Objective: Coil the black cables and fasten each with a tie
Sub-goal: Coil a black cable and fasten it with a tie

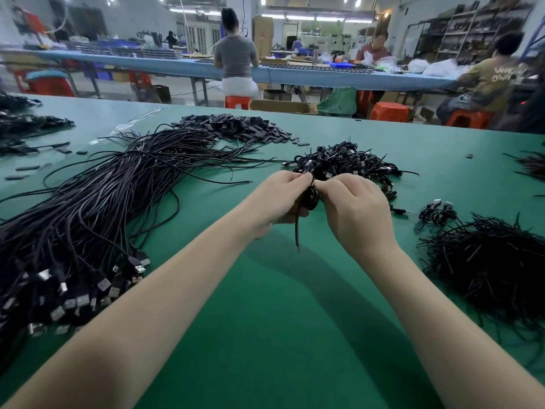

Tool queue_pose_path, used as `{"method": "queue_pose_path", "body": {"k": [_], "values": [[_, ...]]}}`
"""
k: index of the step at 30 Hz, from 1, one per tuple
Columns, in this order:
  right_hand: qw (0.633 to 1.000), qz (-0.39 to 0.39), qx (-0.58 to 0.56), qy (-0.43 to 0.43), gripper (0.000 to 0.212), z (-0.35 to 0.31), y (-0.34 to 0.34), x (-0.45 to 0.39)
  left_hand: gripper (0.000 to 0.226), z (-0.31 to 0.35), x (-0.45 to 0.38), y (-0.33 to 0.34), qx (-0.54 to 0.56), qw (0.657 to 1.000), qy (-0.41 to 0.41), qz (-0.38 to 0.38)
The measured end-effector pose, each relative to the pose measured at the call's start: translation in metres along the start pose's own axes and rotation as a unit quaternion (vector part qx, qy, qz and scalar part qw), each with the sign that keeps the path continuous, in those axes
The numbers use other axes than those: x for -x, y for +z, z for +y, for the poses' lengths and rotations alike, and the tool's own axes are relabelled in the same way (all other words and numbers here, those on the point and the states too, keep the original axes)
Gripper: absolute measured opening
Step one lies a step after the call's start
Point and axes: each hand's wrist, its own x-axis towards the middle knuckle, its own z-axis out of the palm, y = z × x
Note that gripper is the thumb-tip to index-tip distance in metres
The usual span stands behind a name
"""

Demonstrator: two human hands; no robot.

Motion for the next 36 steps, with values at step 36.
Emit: {"method": "queue_pose_path", "body": {"k": [36], "values": [[0.919, -0.184, -0.133, 0.322, 0.008, -0.006, 0.019, 0.016, 0.061, -0.009, -0.003, -0.038, -0.365, 0.920, -0.139, -0.018]]}}
